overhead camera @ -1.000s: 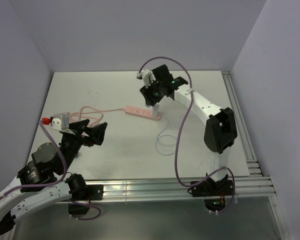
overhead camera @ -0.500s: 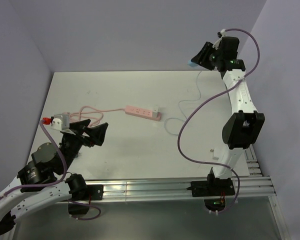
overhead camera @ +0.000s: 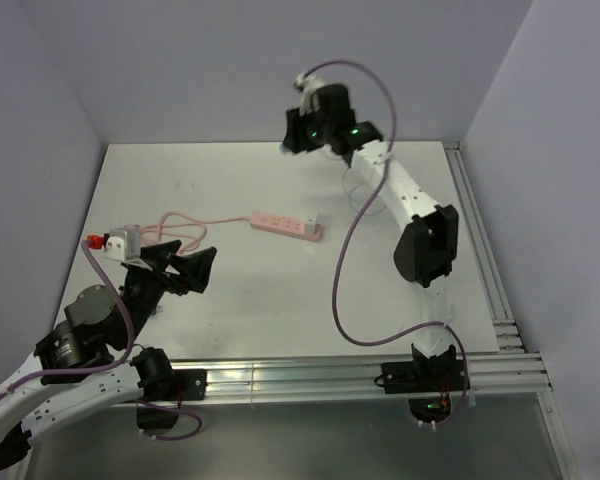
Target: Insert the plug
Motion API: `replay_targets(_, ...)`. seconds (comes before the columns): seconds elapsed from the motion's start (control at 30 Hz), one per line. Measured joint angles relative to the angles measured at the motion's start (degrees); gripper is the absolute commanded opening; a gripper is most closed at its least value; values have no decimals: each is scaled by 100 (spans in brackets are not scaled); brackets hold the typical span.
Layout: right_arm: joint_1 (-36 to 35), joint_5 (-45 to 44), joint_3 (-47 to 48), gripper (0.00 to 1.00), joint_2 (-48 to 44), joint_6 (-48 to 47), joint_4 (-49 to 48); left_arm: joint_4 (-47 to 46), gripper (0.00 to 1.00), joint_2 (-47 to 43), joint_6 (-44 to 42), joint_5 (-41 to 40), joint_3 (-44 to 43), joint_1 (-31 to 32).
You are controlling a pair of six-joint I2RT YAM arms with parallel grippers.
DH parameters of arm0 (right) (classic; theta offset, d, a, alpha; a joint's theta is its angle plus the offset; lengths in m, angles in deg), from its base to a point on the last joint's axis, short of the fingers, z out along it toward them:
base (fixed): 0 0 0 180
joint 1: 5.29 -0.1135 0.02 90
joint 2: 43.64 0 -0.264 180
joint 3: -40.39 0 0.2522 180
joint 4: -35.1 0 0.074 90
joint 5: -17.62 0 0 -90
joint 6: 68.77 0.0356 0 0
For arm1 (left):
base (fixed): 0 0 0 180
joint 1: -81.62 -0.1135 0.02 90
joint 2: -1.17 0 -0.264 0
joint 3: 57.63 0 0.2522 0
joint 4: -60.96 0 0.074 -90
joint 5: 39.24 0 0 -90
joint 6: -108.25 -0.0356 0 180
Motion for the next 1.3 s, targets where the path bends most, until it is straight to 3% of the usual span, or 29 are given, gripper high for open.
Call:
replay_targets(0.13,-658,151,-1198,0,240,-190,61,144,96,-57,63,-2,-9,-2)
replay_targets(0.27,-769,284,-2035,0,295,-317,282,160,96,-212,87,-15,-13,0)
replay_targets(0.67,-756,264,-3097,0,-535,-1685,348,160,96,-260,107,4,-13,0)
replay_targets(0.93,-839,278,-3936,0,-824,-2850,-490,160,95,-286,109,2,-13,0)
replay_targets(1.3,-857,310,-3838,0,-715,-3880,-463,162,96,-299,105,2,-13,-2)
